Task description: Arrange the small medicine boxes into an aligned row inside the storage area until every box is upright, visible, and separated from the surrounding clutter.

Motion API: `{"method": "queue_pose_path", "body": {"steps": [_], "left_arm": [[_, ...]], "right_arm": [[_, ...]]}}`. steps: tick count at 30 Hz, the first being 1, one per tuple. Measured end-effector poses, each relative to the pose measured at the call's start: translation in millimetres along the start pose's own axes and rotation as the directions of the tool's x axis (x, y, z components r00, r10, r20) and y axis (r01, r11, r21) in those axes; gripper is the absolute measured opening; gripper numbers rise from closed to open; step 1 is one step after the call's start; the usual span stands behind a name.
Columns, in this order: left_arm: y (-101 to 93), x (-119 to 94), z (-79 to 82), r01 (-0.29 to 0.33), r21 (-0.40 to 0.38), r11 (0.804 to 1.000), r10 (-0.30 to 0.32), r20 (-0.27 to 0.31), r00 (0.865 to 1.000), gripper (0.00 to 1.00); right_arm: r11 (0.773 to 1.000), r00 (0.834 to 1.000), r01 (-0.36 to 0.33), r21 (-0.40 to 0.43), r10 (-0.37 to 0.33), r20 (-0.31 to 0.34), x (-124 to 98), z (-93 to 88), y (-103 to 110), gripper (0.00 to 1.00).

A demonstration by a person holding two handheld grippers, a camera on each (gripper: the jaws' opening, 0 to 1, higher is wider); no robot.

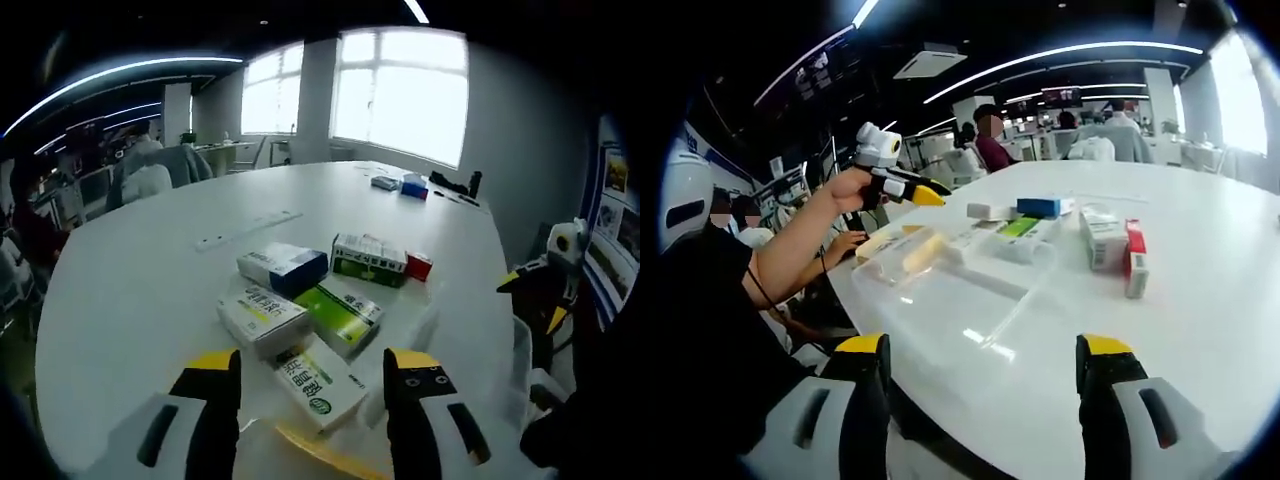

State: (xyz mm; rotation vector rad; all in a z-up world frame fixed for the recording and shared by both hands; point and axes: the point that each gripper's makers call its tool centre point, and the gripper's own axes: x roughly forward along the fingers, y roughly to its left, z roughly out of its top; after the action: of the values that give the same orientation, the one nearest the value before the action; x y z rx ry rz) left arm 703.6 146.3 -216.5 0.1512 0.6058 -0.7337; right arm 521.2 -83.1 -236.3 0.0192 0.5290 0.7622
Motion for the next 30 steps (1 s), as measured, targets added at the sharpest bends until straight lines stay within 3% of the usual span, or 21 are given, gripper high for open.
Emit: {"method": "queue_pose_path", "body": {"steps": [16,25,30], "left_arm": [[1.9,24.9,1.8,-0.077,-0.048,0.996,0.076,-0.024,0.997,0.69],[21.0,45.4,7.1,-0.146,-0.069,0.987,0.143,-0.042,0.989,0.77],[13.0,56.5,2.2,-0.152,-0.061,0.986,0.149,-0.065,0.987,0.77]], "right_arm": [[1.000,1.000,-0.007,0.000,0.007,0.016,-3.7,0.5,0.1,0.74],[1.000,1.000,-0.009,0.000,0.009,0.016,-4.2,-0.3,2.8,0.74],[1.000,1.000,-0.004,-0.001,0.004,0.014,-6.0,0.4,1.4,0.74]]}}
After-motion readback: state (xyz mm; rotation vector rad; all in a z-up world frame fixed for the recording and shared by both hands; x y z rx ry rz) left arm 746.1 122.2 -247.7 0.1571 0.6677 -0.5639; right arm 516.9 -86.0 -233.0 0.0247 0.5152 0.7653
